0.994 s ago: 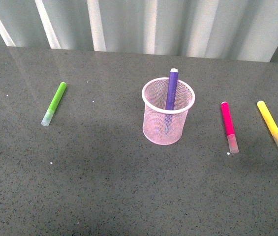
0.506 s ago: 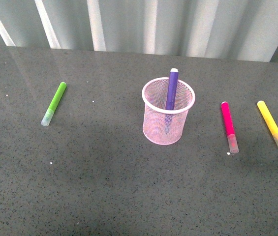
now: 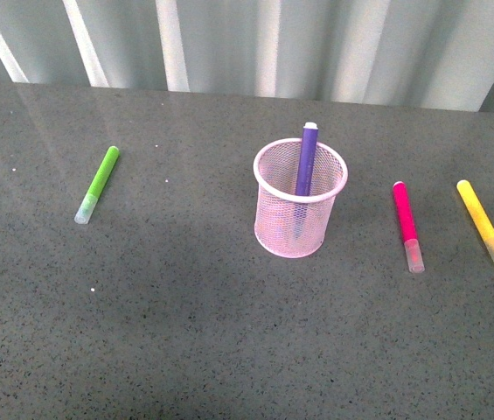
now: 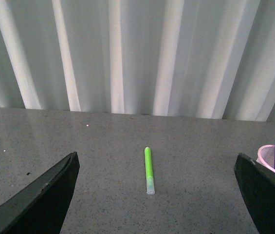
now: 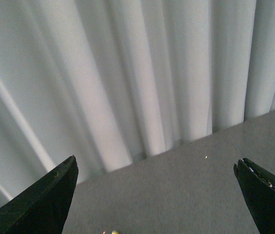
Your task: Insert purple and pink pens into pink cup
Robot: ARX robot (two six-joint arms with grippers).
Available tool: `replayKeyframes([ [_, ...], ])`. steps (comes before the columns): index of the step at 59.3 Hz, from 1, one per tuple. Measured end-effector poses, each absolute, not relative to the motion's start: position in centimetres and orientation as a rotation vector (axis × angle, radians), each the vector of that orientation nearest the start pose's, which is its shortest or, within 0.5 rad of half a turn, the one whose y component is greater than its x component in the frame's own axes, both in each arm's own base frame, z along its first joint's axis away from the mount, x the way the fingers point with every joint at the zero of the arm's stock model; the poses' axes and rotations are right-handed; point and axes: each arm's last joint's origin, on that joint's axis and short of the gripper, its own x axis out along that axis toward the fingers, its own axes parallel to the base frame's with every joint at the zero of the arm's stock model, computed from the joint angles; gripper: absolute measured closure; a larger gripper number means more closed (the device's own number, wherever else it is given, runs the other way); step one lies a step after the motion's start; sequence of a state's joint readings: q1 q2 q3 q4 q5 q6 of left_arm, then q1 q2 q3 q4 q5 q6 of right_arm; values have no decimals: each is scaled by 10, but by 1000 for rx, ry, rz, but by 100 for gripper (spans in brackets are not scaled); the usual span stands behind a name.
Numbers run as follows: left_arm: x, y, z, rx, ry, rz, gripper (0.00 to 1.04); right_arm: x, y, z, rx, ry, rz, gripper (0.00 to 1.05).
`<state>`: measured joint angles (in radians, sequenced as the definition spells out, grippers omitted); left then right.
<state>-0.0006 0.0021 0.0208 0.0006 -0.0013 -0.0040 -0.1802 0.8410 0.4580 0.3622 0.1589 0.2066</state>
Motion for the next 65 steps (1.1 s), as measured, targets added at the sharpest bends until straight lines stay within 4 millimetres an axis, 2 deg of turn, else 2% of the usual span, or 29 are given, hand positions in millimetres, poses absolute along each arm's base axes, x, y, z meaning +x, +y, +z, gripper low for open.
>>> replayKeyframes([
  [5,97,0,170,-4,-19,0,7,242,-43,261,210,105,-340,7],
  [9,96,0,171,-4,-20,0,7,291,-44,236,232,322,-346,7],
  [12,96,0,171,-4,-20,0,7,317,-41,218,220,436,-352,7],
  [17,96,0,171,-4,-20,0,7,347,-29,197,212,573,-302,7],
  [21,96,0,171,-4,-20,0,7,367,-11,181,184,685,-238,7],
  [31,96,0,171,-4,-20,0,7,385,34,158,118,840,-76,7],
  [39,96,0,171,-4,-20,0,7,392,58,141,93,919,-11,7],
  [65,96,0,171,-4,-20,0,7,411,70,85,83,1028,4,7],
])
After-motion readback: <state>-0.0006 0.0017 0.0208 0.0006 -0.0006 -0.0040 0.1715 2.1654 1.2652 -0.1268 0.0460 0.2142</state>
